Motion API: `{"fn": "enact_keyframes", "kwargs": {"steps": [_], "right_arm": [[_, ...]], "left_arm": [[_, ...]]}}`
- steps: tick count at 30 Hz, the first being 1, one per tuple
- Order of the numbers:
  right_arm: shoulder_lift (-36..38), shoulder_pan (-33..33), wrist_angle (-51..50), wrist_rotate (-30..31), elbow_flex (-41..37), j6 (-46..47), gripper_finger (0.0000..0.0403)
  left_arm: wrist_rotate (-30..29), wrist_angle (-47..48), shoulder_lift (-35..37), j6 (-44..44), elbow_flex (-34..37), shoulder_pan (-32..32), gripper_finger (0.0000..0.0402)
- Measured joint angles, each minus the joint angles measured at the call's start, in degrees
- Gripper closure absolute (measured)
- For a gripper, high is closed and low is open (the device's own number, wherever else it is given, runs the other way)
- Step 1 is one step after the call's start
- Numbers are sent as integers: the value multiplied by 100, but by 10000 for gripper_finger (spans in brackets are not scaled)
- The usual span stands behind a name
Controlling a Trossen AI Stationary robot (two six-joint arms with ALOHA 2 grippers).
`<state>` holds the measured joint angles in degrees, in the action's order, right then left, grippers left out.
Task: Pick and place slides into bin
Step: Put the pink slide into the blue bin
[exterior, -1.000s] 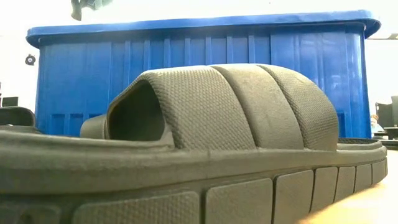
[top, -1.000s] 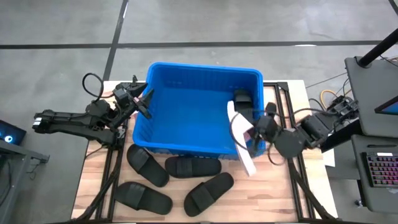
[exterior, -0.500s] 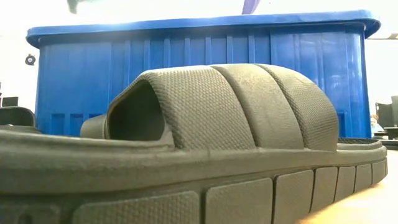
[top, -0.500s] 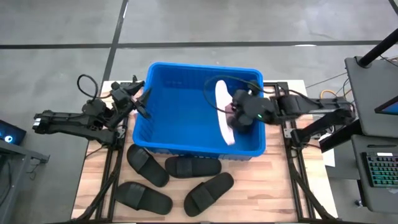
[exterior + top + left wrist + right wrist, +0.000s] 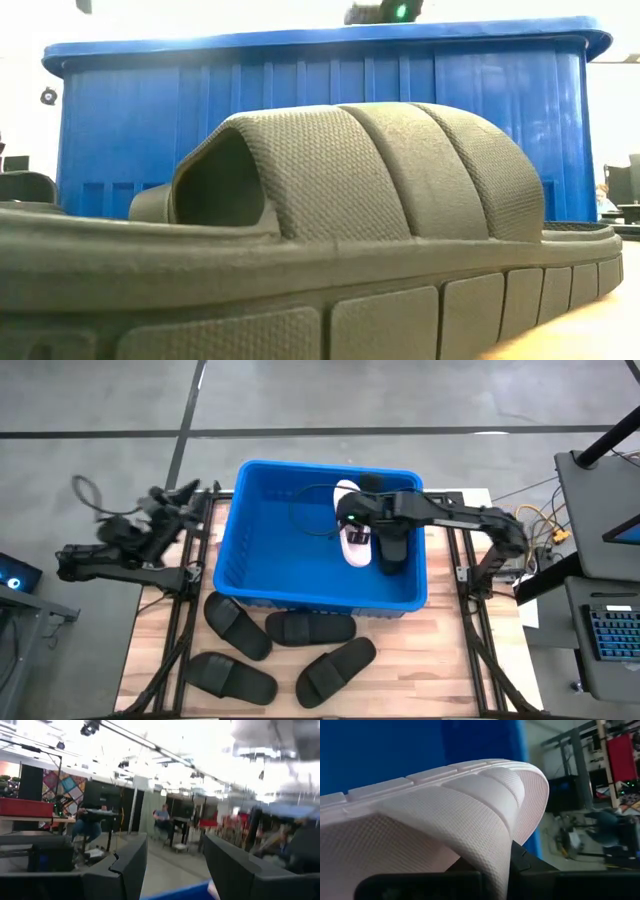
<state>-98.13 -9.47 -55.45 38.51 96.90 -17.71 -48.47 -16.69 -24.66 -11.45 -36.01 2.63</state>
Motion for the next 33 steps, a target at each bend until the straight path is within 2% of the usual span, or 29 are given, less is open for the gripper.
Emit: {"fn": "enact_keyframes", "kwargs": {"steps": [9, 21, 27, 33], "right_arm": [[-1088, -309, -149, -4, 291, -531, 394], [-2101, -824, -170, 3, 284, -542, 394], [-2454, -1010, -213, -17, 286, -1023, 394], [-2586, -1133, -199, -318, 260, -1235, 394]], "left_arm": [[-1, 276, 584, 61, -4, 0, 222], [-2, 320, 604, 7, -2, 2, 222], [-2, 392, 607, 3, -2, 2, 222], [-3, 428, 634, 1, 0, -1, 222]]}}
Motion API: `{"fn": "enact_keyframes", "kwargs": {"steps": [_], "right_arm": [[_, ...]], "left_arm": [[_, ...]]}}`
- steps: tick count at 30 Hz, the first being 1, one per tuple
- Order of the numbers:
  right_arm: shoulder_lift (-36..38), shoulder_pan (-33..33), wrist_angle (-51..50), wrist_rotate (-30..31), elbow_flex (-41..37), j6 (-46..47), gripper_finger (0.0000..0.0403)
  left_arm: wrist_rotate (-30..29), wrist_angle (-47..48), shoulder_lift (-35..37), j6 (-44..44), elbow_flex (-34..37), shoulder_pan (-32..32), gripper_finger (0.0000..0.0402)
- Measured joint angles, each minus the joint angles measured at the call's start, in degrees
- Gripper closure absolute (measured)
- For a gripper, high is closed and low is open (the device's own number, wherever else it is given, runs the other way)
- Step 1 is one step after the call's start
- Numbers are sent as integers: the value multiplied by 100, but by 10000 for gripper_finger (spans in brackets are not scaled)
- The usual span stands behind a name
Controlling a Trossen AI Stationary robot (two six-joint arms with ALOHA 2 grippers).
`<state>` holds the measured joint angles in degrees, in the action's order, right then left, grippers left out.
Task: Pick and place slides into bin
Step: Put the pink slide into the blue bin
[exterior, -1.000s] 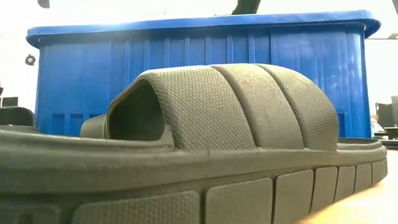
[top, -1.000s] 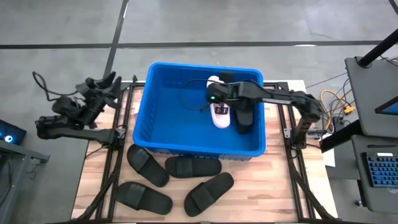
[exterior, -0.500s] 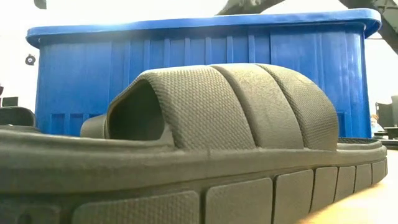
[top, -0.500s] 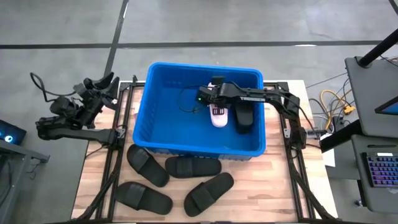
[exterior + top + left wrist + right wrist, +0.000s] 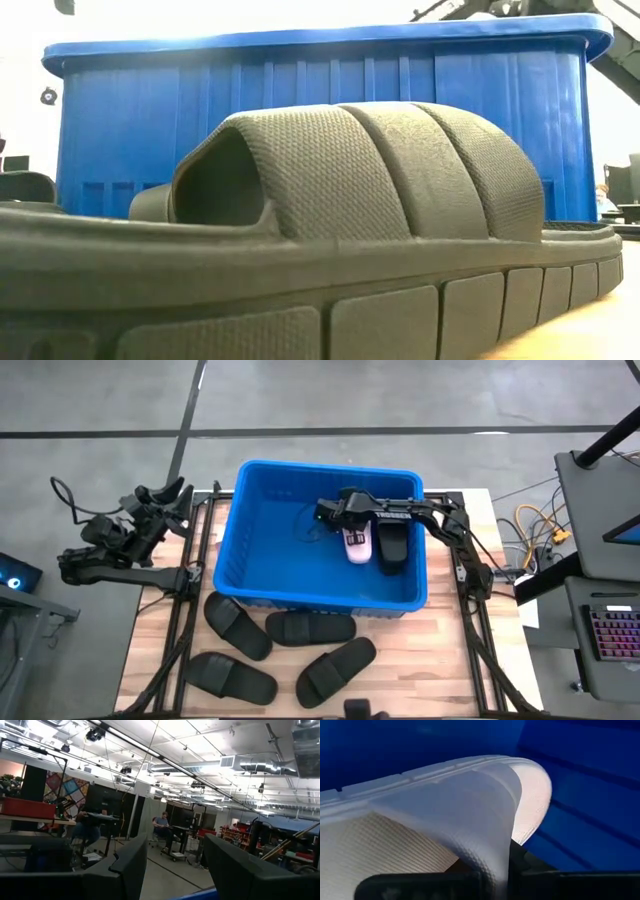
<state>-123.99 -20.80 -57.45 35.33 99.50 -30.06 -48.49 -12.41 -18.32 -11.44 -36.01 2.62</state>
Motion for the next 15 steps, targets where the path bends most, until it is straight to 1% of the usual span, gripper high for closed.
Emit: {"fn": "enact_keyframes", "kwargs": {"steps": [8, 11, 15], "right_arm": [[23, -115, 32, -31, -11, 138, 391], [23, -126, 30, -25, -11, 150, 380], [23, -133, 21, 0, -11, 150, 353]], "left_arm": [[3, -1, -1, 0, 0, 1, 222], [2, 3, -1, 2, 0, 1, 222], [2, 2, -1, 7, 0, 1, 222]]}}
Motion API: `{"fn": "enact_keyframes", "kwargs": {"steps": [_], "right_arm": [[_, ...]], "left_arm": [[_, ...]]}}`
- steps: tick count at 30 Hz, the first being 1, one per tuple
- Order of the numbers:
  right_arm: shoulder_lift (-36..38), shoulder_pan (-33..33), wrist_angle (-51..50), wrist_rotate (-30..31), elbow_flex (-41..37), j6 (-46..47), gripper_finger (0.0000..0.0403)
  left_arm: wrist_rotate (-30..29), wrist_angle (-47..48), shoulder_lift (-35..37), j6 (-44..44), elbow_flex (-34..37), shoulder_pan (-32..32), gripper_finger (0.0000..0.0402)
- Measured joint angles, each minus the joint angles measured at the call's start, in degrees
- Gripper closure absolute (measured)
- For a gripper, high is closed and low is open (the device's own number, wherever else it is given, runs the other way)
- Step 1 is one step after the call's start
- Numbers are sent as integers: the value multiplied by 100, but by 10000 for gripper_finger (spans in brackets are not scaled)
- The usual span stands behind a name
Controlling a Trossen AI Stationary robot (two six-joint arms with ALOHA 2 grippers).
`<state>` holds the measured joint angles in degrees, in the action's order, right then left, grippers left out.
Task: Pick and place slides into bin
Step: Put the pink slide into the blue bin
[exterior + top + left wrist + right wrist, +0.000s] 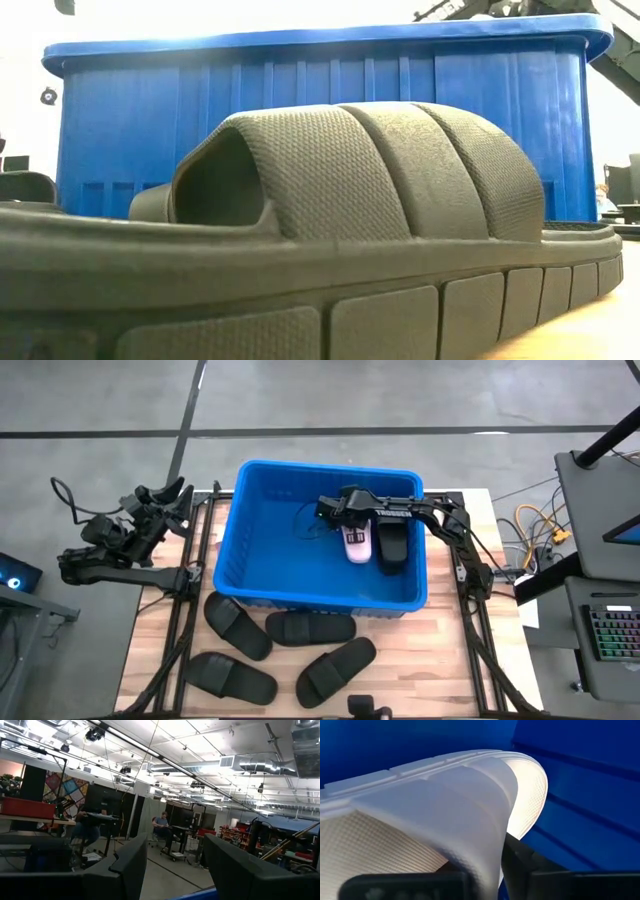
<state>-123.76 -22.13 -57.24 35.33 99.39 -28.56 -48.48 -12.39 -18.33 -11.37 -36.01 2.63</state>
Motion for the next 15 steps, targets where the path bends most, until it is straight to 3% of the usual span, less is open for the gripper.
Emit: {"fn": "enact_keyframes", "kwargs": {"steps": [9, 15], "right_arm": [[0, -5, -17, 31, -2, 105, 263], [10, -12, -585, -20, 273, 626, 210]], "left_arm": [[1, 0, 0, 13, 0, 0, 222], [1, 1, 0, 52, 0, 3, 222]]}}
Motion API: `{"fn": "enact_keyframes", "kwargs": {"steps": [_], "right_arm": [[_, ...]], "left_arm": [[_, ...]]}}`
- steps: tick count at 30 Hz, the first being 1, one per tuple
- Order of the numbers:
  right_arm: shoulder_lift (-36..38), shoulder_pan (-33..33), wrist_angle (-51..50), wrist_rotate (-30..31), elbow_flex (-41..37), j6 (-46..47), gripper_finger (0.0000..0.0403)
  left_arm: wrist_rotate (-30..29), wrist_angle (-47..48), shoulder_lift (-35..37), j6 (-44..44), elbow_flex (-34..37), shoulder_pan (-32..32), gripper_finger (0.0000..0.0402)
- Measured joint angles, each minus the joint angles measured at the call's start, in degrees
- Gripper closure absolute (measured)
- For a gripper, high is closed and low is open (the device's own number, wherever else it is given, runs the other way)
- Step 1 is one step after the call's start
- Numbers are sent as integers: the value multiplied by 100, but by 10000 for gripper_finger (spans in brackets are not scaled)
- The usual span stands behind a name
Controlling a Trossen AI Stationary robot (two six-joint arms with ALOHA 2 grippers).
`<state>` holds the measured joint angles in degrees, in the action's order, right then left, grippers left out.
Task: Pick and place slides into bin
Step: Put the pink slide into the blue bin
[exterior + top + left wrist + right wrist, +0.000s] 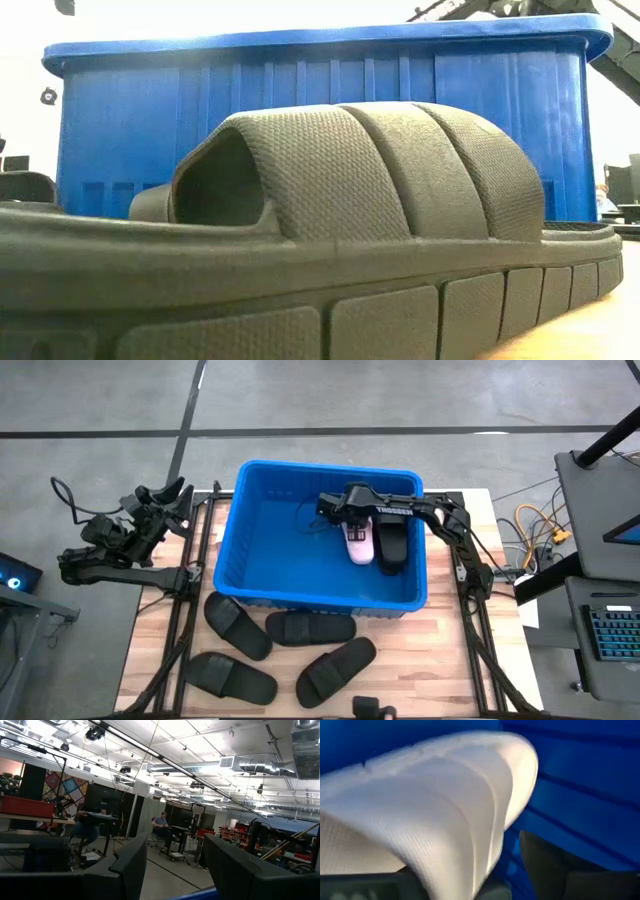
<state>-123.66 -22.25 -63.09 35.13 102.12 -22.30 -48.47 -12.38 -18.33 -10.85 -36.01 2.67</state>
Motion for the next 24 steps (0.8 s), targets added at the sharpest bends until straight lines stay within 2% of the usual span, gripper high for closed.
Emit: {"fn": "enact_keyframes", "kwargs": {"steps": [7, 12, 14, 24], "right_arm": [[14, -21, -617, -145, 473, 86, 168], [14, -49, -757, -1091, 695, -107, 155], [14, -49, -777, -1256, 755, -115, 154], [14, -75, -960, -1268, 794, -121, 154]], "left_arm": [[0, -2, 0, 4, 0, 1, 222], [0, -2, 0, 9, 0, 1, 222], [0, -2, 0, 11, 0, -1, 222], [0, -4, 0, 13, 0, -6, 222]]}}
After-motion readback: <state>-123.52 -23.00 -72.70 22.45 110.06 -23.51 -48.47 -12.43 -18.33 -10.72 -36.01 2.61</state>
